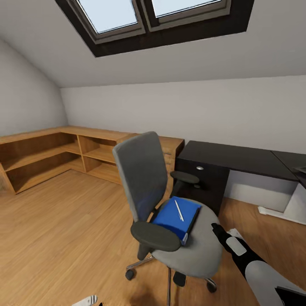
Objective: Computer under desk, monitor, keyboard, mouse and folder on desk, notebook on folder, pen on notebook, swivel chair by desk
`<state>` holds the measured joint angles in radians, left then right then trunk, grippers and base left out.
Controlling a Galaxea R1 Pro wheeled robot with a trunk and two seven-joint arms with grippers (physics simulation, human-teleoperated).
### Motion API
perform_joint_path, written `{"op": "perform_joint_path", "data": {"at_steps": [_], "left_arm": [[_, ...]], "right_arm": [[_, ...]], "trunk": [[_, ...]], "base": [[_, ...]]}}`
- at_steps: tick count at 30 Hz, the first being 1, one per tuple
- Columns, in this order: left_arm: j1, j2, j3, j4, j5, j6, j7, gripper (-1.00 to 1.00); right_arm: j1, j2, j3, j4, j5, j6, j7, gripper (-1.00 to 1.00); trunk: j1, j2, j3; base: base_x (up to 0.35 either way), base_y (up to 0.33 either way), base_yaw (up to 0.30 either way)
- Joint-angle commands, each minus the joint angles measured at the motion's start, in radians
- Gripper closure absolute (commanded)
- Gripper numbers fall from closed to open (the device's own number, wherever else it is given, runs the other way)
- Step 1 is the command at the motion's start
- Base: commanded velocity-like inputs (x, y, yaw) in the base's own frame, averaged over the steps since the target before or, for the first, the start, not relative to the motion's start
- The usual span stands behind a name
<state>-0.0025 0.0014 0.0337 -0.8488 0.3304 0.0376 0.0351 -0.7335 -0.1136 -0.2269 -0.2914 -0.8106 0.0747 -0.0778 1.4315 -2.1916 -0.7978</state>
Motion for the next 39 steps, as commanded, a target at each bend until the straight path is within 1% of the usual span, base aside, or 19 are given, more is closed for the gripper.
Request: {"op": "perform_joint_path", "data": {"at_steps": [1,31,35,39], "left_arm": [[-0.001,0.000,-0.002,-0.001,0.010,0.004,0.003,-1.00],[-0.001,-0.003,-0.003,-0.001,0.009,0.005,0.005,-1.00],[-0.001,-0.003,-0.020,0.011,0.010,0.005,0.005,-1.00],[-0.001,-0.003,-0.025,0.014,0.010,0.005,0.005,-1.00]], "right_arm": [[0.000,0.001,0.001,-0.003,-0.025,0.005,0.000,-1.00],[0.000,0.002,0.006,-0.003,-0.024,0.002,0.000,-1.00],[0.000,0.002,0.007,-0.003,-0.024,0.002,0.000,-1.00],[0.000,0.002,0.007,-0.003,-0.024,0.002,0.001,-1.00]], "trunk": [[0.000,0.000,-0.001],[0.000,0.000,-0.001],[0.000,0.000,-0.001],[0.000,0.000,-0.001]], "base": [[0.000,0.000,0.282],[0.000,0.000,0.282],[0.000,0.000,0.282],[0.000,0.000,0.143]]}}
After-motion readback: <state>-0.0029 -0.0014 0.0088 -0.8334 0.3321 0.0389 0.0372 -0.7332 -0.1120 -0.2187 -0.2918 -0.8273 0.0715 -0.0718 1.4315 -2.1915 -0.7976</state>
